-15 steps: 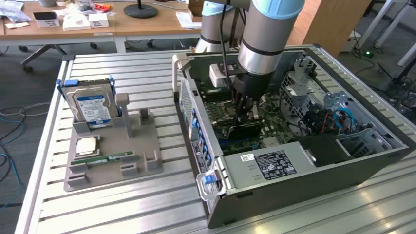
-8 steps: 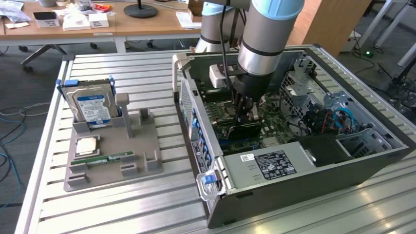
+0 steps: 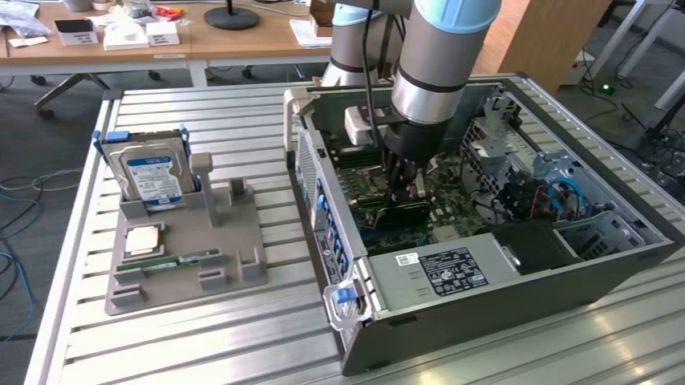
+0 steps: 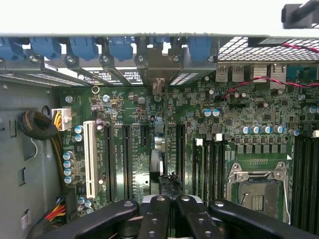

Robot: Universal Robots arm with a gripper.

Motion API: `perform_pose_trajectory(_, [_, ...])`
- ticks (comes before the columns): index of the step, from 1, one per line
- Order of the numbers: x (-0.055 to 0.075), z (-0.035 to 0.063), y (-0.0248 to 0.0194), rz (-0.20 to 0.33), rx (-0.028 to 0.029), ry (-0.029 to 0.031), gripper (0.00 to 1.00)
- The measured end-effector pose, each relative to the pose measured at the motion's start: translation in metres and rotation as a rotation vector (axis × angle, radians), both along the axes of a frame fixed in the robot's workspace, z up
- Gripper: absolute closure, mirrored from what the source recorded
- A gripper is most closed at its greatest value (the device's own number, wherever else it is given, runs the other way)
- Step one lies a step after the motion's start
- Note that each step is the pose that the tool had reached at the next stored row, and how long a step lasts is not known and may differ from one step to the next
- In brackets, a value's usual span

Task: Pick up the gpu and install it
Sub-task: 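Press down on the gpu until it lock into place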

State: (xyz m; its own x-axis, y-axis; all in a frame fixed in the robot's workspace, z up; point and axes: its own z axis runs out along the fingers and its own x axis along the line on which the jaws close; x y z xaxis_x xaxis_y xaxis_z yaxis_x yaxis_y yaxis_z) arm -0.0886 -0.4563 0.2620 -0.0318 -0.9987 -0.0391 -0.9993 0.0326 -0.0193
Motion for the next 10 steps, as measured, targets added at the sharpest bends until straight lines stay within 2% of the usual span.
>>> perform_pose_trajectory(10, [-0.0005,0.0001,0.0001,0.0,0.0008,-0.0002,0.9])
